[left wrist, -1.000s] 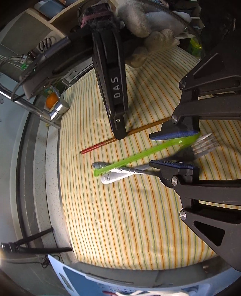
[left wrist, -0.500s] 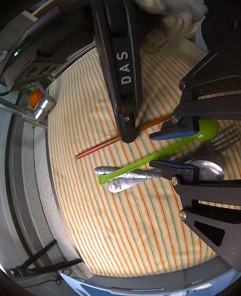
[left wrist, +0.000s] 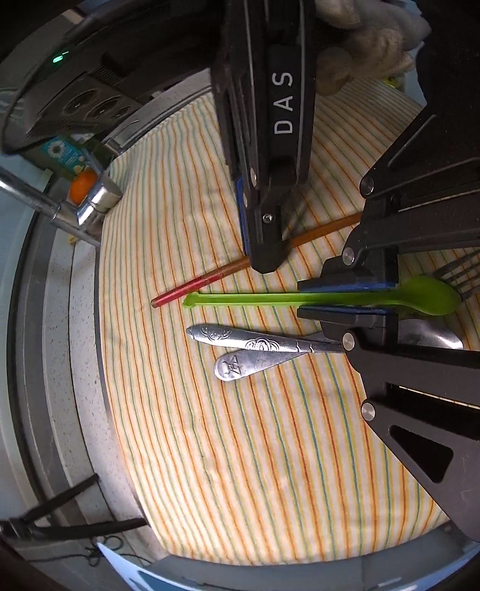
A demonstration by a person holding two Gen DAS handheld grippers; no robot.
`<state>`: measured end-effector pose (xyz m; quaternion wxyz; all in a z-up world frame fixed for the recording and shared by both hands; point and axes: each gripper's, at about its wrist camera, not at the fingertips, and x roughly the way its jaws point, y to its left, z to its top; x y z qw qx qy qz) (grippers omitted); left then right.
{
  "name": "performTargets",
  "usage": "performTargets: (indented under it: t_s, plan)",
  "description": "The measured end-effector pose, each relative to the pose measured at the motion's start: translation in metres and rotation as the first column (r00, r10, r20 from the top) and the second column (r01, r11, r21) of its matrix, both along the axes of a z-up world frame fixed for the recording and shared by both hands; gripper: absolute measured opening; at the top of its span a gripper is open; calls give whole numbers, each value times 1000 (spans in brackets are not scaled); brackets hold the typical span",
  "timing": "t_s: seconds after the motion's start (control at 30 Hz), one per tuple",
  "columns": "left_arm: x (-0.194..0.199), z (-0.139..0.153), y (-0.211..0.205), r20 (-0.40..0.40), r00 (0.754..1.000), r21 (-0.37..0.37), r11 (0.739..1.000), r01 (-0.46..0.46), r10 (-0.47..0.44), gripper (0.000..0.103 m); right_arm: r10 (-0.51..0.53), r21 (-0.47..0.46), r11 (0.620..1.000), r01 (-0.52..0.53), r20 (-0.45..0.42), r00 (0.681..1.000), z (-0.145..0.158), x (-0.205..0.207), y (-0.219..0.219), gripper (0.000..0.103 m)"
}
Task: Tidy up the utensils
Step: 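Grasp the green plastic spoon with the left tool while the right tool grasps a chopstick, then carry the green spoon and chopstick into the basket and open both tools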
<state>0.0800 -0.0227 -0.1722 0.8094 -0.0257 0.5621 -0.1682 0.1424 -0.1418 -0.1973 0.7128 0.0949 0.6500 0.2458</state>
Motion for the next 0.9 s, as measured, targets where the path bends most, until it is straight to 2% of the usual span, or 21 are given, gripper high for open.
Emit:
performTargets:
  t_s: [0.17, 0.27, 0.47, 0.7, 0.9]
  plan:
    - [-5, 2, 13, -11, 998, -78, 995, -65, 64, 5, -27, 35, 999, 28, -14, 1000, 1, -2, -8, 6]
    - [-12, 12, 19, 12, 996, -112, 990, -86, 88, 5, -65, 76, 995, 67, -21, 998, 7, -4, -19, 6]
    - [-24, 36, 36, 65, 991, -124, 986, -109, 117, 5, -96, 136, 986, 96, -8, 995, 26, -5, -24, 6]
    - [-25, 63, 69, 132, 974, -126, 978, -168, 184, 5, -70, 191, 980, 60, 45, 997, 58, -3, 3, 6]
    - [-36, 82, 118, 176, 948, -120, 962, -247, 266, 5, -38, 240, 971, 17, 85, 996, 81, 2, 45, 6]
